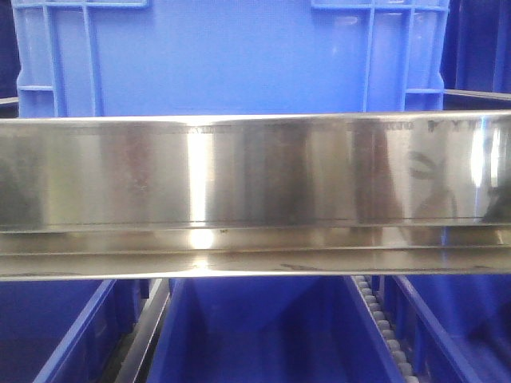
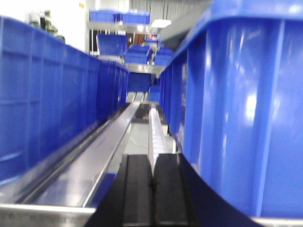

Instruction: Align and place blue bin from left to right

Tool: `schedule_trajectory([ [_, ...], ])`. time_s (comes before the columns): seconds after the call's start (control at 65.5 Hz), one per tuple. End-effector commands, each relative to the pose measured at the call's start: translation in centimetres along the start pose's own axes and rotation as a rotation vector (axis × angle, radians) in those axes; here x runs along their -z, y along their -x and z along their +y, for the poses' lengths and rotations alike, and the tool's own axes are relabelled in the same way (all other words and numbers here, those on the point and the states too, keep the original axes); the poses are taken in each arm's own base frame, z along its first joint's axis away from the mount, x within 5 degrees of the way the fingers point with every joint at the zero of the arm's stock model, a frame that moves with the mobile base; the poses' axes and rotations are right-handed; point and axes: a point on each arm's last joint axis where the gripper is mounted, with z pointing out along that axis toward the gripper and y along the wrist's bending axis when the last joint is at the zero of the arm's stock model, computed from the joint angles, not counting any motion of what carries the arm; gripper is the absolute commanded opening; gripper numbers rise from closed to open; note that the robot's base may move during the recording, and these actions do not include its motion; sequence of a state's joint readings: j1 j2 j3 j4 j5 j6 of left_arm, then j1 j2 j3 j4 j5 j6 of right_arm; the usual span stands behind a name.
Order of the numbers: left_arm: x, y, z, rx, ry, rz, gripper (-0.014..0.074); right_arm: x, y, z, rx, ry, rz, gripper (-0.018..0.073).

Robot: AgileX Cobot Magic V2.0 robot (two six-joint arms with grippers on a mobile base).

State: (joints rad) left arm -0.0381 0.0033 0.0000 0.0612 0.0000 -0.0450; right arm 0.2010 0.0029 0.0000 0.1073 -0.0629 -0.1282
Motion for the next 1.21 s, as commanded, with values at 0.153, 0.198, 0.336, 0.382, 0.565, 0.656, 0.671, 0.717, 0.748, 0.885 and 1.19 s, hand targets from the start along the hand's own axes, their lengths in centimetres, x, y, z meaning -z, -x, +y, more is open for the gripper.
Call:
schedule_trajectory([
  [0.153,0.6,3.9,0.1,0.002,0.000,-0.052,-0.0111,0.4,3.7,0.1,-0.002,0.020,0.016,-0.0078],
  [0.198,0.9,5.0,0.1,0.002,0.003,-0.057,-0.0111,0.6,4.6,0.1,-0.002,0.025,0.022,-0.0078],
  [0.336,1.9,8.2,0.2,0.003,0.009,-0.078,-0.0111,1.4,7.9,0.1,0.000,0.035,-0.004,-0.0078],
  [0.382,1.9,9.1,0.3,0.004,0.010,-0.062,-0.0111,1.2,8.9,0.1,0.001,0.037,-0.002,-0.0078],
  [0.565,0.6,13.4,0.3,0.019,0.008,-0.007,-0.0111,-0.3,13.6,0.1,0.001,0.037,-0.016,-0.0078],
  [0.656,-1.1,15.4,0.2,0.072,-0.010,0.078,-0.0111,-1.9,15.8,0.0,0.001,0.039,0.006,-0.0078],
  [0.671,-1.4,15.7,0.1,0.079,-0.013,0.097,-0.0111,-2.1,16.4,0.0,0.002,0.039,0.004,-0.0078],
  [0.717,-2.2,16.8,0.1,0.087,-0.017,0.163,-0.0111,-3.2,17.5,0.0,0.002,0.042,0.026,-0.0078],
  [0.748,-3.1,17.2,0.1,0.086,-0.017,0.216,-0.0111,-3.9,18.2,0.0,0.002,0.043,0.037,-0.0078],
  [0.885,-6.4,20.1,0.1,0.086,-0.016,0.274,-0.0111,-7.7,21.4,0.0,0.003,0.052,0.104,-0.0078],
  [1.19,-11.7,22.1,0.2,0.069,-0.007,0.128,-0.0111,-13.6,22.3,0.1,-0.007,0.053,0.167,-0.0078],
])
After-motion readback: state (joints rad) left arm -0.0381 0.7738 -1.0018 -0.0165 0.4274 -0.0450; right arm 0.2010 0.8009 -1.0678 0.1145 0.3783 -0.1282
